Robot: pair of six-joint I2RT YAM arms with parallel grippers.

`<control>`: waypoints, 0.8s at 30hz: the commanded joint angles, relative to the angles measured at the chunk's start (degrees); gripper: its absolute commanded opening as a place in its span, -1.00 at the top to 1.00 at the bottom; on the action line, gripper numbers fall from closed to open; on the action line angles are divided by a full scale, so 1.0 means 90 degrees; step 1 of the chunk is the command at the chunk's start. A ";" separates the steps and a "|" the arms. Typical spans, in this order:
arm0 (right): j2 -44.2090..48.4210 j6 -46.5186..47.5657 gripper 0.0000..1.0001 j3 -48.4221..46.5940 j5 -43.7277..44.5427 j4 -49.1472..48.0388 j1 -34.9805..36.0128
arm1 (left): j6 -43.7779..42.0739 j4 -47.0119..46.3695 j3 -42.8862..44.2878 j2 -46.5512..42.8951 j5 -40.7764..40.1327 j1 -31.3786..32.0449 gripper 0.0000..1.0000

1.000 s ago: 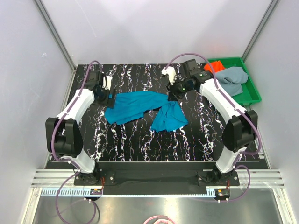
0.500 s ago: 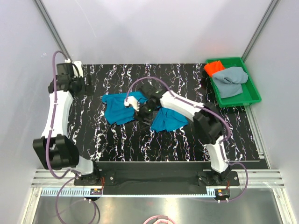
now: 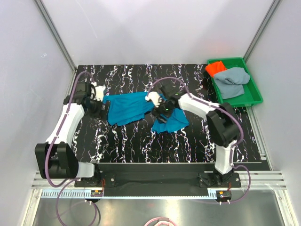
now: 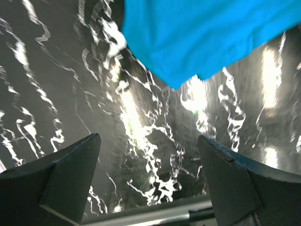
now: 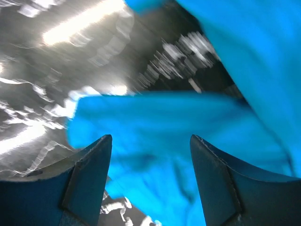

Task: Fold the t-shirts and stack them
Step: Flatten the tshirt out

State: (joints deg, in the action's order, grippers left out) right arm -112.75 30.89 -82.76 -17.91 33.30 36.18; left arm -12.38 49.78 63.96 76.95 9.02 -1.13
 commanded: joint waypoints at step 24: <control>0.1092 -0.1236 -0.46 0.1002 -0.1506 0.0255 -0.0126 | -0.0158 -0.0072 0.1135 0.0845 -0.0143 0.0770 -0.84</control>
State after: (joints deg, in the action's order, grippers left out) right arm -104.44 18.26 -75.42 -28.47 33.36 31.11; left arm -13.74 49.95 72.10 83.77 8.34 5.85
